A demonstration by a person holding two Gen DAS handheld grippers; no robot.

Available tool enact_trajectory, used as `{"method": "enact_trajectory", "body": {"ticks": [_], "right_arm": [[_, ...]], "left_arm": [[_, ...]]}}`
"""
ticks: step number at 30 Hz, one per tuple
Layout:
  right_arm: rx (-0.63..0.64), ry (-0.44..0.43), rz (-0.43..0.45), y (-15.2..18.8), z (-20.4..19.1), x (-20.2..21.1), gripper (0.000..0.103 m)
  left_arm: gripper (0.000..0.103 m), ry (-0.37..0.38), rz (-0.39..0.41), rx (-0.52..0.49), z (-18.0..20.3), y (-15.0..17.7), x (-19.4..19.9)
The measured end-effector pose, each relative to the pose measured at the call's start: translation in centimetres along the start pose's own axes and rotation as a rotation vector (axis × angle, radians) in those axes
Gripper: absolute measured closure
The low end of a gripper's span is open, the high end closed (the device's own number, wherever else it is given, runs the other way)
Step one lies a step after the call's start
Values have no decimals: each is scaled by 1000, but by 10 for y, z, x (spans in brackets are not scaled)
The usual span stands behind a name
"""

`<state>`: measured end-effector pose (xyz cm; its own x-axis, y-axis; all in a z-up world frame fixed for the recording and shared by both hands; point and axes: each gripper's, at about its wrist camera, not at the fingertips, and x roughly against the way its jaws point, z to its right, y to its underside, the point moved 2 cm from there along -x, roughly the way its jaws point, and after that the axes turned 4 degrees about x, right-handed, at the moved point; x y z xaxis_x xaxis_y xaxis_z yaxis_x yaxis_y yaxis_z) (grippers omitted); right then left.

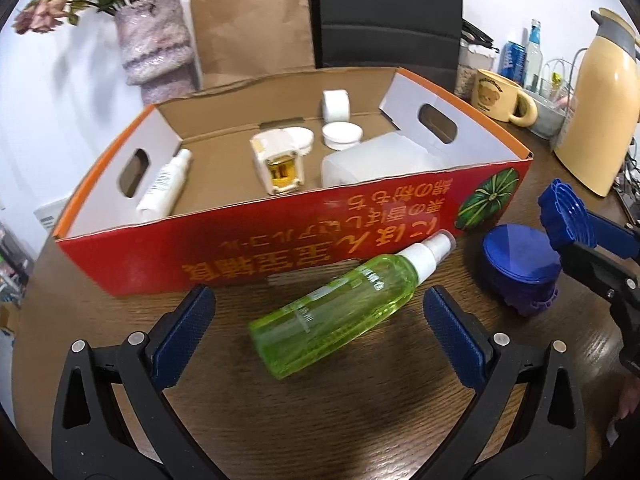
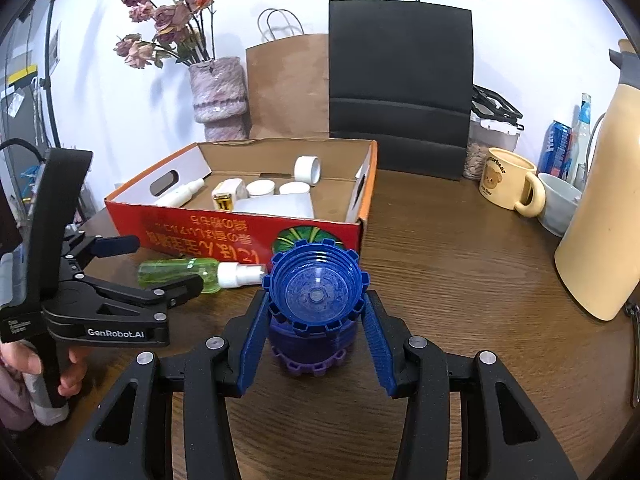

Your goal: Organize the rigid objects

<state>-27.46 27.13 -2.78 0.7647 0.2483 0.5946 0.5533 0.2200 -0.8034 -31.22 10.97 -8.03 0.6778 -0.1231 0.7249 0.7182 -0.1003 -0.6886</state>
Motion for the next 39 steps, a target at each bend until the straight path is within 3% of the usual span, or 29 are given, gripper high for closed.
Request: {"method": "enact_trajectory", "body": {"ticks": [7, 9, 11, 17, 21, 22, 23, 35, 39], "right_arm": [[13, -14, 3, 2, -4, 0, 52], [22, -14, 11, 2, -7, 2, 52], [24, -16, 10, 3, -8, 3, 52], [28, -19, 5, 5, -9, 3, 52], [31, -20, 7, 5, -11, 4, 52], [31, -21, 7, 6, -11, 4, 52], [30, -21, 7, 6, -11, 4, 52], [46, -29, 14, 7, -16, 8, 52], [48, -32, 15, 8, -18, 11, 52]], "left_arm": [[1, 47, -61, -26, 5, 0, -13], [7, 58, -63, -24, 4, 1, -13], [21, 60, -67, -25, 5, 1, -13], [22, 91, -68, -44, 9, 6, -8], [23, 66, -65, -44, 11, 12, -3], [26, 60, -64, -39, 10, 13, -1], [37, 49, -64, -32, 10, 15, 1], [61, 48, -80, -25, 10, 40, 22], [63, 55, -83, -2, 8, 46, 29]]}}
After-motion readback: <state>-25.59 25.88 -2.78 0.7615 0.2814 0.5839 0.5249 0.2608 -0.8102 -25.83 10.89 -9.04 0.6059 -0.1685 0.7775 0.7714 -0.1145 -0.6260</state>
